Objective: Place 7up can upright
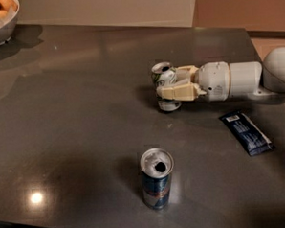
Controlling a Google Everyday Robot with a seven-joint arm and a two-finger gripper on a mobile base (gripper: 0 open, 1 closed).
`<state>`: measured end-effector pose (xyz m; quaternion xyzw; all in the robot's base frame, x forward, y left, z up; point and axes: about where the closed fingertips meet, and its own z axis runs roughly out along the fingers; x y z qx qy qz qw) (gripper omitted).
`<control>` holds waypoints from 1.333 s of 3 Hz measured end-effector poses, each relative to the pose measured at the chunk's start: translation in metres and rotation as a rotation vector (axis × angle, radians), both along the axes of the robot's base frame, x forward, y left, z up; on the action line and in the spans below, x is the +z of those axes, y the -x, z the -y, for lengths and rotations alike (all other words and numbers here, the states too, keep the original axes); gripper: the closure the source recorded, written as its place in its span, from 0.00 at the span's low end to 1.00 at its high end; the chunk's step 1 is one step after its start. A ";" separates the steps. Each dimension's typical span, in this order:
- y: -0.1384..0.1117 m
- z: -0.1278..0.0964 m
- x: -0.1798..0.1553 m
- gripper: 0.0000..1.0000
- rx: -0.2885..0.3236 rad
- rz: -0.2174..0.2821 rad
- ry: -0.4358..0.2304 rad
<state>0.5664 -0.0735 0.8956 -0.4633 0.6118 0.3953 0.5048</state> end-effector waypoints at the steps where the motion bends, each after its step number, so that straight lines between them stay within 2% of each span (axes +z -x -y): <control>1: -0.003 0.002 -0.003 0.41 -0.003 -0.014 -0.057; 2: -0.004 0.002 -0.006 0.18 0.015 -0.017 -0.073; 3: -0.003 -0.001 -0.006 0.00 0.020 -0.017 -0.073; 4: -0.003 -0.002 -0.006 0.00 0.020 -0.017 -0.073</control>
Offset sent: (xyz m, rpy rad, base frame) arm 0.0055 -0.0078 -0.0106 0.0917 0.0208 0.0295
